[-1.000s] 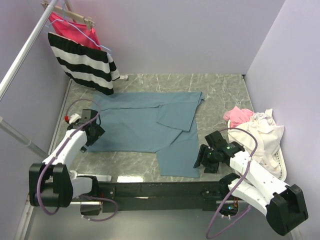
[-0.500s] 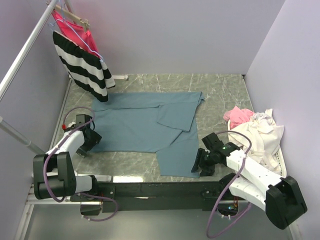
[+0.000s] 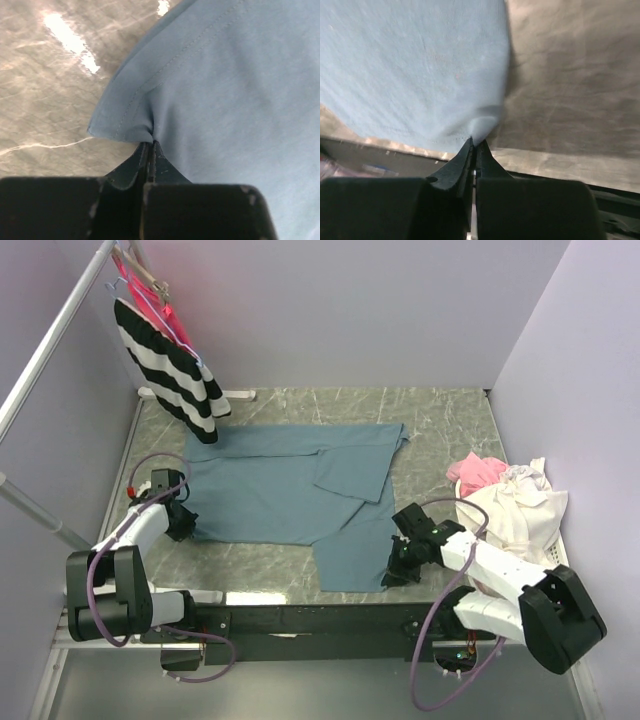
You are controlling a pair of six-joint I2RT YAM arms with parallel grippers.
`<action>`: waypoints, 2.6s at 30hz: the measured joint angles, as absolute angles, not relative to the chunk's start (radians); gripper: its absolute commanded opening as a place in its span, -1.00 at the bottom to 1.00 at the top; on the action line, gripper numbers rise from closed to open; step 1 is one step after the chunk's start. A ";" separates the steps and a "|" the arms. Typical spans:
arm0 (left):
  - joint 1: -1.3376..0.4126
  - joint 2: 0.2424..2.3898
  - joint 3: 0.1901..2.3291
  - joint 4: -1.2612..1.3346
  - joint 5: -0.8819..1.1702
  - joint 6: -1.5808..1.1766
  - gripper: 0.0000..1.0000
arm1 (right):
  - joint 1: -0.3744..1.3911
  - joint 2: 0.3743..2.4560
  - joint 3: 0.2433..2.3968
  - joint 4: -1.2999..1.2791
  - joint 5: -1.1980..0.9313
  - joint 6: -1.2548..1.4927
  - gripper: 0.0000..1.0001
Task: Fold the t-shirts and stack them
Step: Grap the side of the flattened tshirt closest away from the robot with both arms, then fold the other side of the tshirt into a rectangle
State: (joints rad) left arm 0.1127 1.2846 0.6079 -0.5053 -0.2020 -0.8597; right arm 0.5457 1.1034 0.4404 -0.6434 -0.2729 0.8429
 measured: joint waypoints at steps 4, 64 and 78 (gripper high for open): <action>0.111 1.281 0.606 -0.496 -0.164 -0.859 -0.98 | 0.546 1.025 0.476 -0.713 -0.161 0.848 -1.00; 0.009 1.495 0.944 -0.506 -0.098 -0.796 -0.88 | 0.299 1.126 0.842 -0.680 0.102 0.616 -1.00; 0.031 1.747 1.067 -0.427 -0.022 -0.751 -0.85 | 0.214 1.712 1.273 -0.511 -0.023 0.438 -1.00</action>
